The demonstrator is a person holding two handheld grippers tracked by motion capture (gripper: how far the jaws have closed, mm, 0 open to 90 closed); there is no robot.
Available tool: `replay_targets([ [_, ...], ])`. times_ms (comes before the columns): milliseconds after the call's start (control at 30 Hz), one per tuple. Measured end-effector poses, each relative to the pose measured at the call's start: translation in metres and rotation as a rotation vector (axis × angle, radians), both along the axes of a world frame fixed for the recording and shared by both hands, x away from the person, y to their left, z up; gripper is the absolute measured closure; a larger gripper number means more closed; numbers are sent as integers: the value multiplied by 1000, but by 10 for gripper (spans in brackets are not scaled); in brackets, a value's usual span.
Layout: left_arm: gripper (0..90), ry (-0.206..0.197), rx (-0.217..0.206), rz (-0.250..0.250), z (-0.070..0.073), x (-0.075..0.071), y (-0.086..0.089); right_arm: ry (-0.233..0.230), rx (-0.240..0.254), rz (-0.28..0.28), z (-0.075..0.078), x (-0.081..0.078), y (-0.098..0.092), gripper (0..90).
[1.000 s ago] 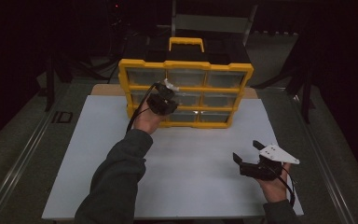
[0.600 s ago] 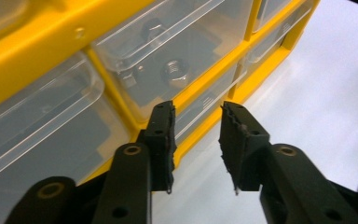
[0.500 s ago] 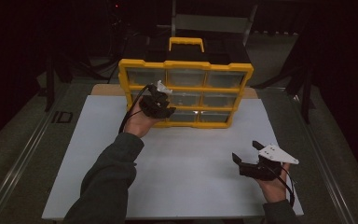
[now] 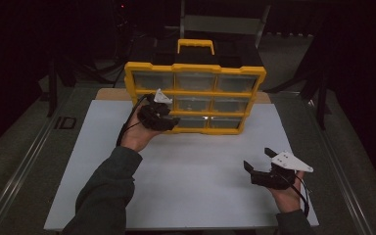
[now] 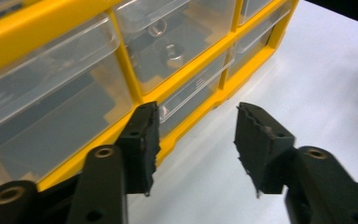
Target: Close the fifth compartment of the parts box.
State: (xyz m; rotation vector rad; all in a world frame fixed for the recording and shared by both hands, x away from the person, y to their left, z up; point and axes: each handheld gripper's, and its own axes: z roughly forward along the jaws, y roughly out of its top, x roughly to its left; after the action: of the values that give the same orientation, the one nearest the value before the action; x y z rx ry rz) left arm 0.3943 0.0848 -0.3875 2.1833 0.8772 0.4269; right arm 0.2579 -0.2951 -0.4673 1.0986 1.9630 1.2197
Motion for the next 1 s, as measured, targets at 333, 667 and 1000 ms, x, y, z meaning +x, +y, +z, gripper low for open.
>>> replay_targets([
  [333,271,-54,-59,59,-3,-17,16,3,-1,0,-1,0,1,103],
  [667,152,-80,-104,94,-11,-39,36,4,0,1,-1,0,2,103],
  [1000,92,-100,-164,125,-17,-65,71,9,-2,9,-3,0,4,103],
])
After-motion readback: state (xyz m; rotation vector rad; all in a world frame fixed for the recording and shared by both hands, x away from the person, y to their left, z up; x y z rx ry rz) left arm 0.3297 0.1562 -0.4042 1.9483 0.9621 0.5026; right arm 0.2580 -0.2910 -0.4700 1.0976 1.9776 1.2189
